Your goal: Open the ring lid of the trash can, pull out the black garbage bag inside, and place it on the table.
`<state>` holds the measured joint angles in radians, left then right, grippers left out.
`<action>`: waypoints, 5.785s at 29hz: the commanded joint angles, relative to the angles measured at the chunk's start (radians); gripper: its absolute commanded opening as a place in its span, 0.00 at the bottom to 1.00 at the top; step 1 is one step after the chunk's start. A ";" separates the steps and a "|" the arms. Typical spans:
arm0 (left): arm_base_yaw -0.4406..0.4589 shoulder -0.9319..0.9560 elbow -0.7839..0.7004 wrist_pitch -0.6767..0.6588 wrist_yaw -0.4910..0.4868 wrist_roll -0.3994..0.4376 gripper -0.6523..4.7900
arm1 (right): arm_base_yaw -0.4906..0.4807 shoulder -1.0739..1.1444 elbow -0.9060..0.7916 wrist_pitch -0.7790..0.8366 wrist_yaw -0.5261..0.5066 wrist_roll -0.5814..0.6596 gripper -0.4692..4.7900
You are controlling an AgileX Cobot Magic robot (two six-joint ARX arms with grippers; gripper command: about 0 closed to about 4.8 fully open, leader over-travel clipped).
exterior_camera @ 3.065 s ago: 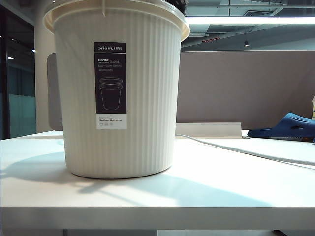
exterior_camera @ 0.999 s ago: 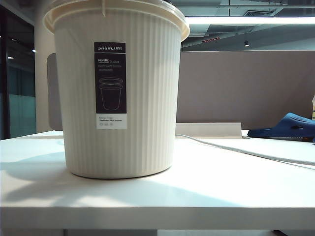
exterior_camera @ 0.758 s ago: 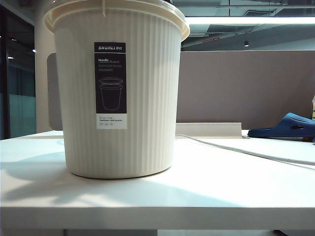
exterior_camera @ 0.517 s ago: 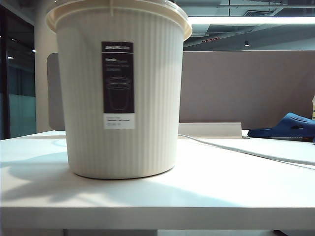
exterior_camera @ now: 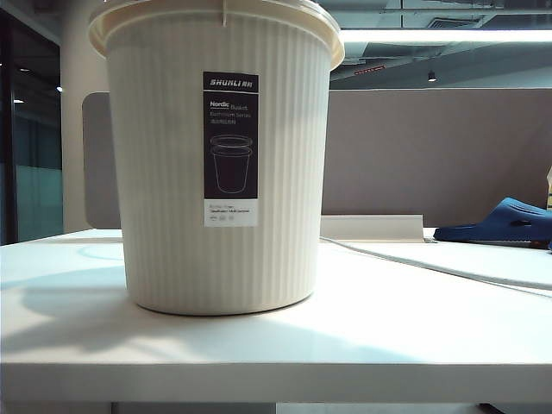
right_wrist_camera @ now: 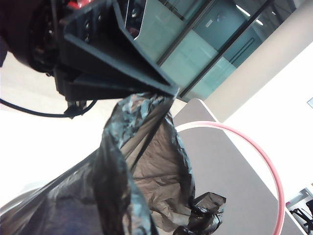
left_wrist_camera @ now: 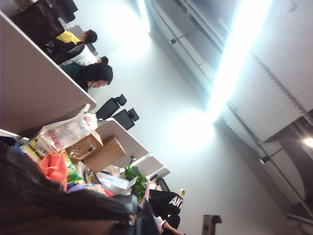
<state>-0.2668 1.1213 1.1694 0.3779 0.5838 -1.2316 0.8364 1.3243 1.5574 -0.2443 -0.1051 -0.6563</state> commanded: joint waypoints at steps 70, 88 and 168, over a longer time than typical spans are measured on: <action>-0.081 0.102 0.340 0.117 -0.046 -0.040 0.11 | 0.000 0.207 0.656 -0.066 0.003 -0.091 0.09; -0.081 0.125 0.396 0.146 -0.037 -0.006 0.24 | -0.029 0.212 0.731 -0.025 0.047 -0.140 0.09; -0.190 0.089 0.394 0.161 0.456 0.053 0.35 | -0.537 0.212 0.956 -0.282 0.257 -0.155 0.09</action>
<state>-0.4561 1.2171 1.5593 0.5282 1.0187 -1.1915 0.3031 1.5429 2.5175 -0.5480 0.1532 -0.8337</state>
